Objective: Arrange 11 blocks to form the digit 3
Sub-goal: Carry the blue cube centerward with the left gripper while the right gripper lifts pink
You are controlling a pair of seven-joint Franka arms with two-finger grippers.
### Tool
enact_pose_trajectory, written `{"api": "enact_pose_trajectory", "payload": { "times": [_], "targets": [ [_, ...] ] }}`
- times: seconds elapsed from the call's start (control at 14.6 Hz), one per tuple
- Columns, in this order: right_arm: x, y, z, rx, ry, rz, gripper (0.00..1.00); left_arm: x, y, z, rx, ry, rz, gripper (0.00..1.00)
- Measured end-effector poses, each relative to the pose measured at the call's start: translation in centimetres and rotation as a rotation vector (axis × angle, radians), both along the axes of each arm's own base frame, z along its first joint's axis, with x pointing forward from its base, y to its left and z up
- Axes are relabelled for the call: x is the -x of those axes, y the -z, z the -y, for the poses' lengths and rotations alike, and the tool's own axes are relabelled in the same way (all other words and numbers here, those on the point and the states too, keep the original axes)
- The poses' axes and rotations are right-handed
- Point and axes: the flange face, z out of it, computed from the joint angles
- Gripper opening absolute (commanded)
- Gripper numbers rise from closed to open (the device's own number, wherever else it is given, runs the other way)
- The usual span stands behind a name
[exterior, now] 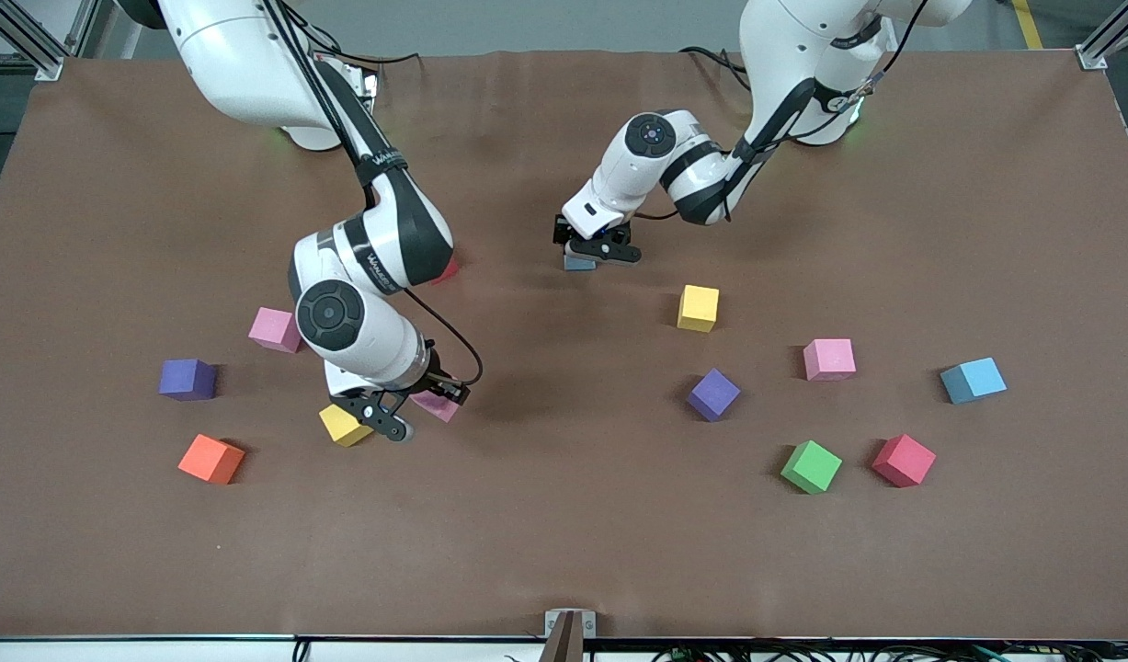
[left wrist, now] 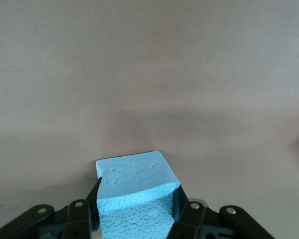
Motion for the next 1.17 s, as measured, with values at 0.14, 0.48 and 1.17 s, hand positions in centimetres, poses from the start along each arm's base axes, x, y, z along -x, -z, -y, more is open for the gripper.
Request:
{"api": "enact_pose_trajectory", "payload": {
  "times": [0.14,0.48,1.17],
  "targets": [
    [-0.2,-1.6,1.2,0.008,0.067,-0.001,0.0,0.2,0.1,0.1,0.001,0.004,-0.003,0.31],
    [1.7,-7.0,2.8,0.049,0.274,-0.104,0.0,0.3,0.2,0.1,0.0,0.004,-0.005,0.43],
    [5.6,-6.2,0.7,0.092,0.687,-0.184,0.0,-0.5,-0.5,0.7,0.018,0.017,0.013,1.0]
  ]
}}
